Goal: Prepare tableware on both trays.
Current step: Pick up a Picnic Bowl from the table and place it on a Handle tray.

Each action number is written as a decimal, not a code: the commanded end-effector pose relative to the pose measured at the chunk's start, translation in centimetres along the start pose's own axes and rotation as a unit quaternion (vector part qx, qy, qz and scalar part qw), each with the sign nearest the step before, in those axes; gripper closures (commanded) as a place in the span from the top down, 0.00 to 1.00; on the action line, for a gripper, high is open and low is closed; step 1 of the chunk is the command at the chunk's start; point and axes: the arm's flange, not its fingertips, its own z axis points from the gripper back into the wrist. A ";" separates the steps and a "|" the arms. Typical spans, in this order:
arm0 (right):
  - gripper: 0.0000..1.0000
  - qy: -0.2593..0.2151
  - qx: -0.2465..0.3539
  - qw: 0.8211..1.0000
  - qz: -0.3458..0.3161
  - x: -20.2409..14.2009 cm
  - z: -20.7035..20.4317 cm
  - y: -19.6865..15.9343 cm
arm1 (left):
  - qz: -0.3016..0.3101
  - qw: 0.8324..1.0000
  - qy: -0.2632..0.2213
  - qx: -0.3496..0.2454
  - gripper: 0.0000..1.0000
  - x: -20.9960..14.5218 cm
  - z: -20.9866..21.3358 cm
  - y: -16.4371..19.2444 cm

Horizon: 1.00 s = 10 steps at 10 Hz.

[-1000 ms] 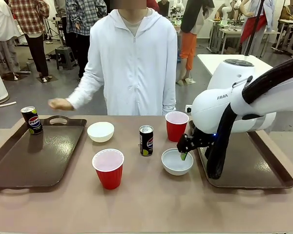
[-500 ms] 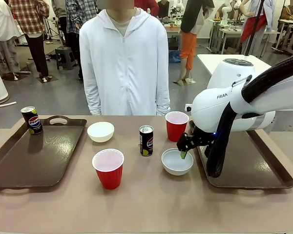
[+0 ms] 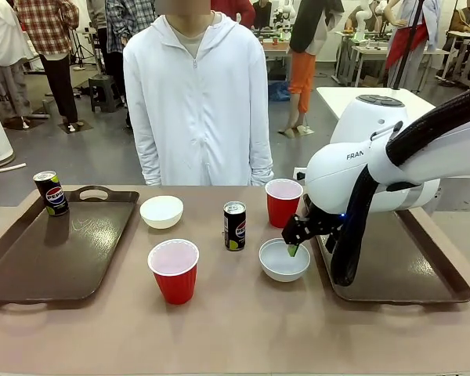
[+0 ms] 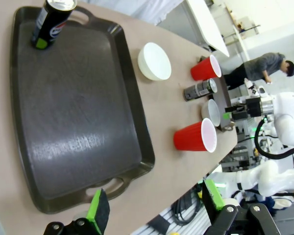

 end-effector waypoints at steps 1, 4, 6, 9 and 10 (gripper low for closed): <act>1.00 -0.004 -0.001 1.000 0.021 0.5 -0.4 0.0 | -0.002 1.000 -0.004 -0.007 1.00 0.0 0.2 0.1; 1.00 0.006 0.013 1.000 0.024 1.7 -1.2 -0.6 | -0.002 1.000 -0.004 -0.007 1.00 0.0 0.2 0.1; 1.00 0.005 0.041 0.998 0.053 2.5 -2.2 0.1 | -0.002 1.000 -0.004 -0.007 1.00 0.0 0.2 0.1; 0.98 0.011 0.035 0.997 0.062 3.4 -3.3 1.1 | -0.002 1.000 -0.004 -0.007 1.00 0.0 0.2 0.1; 0.93 0.016 0.030 0.998 0.061 3.6 -3.7 0.9 | -0.002 1.000 -0.004 -0.007 1.00 0.0 0.2 0.1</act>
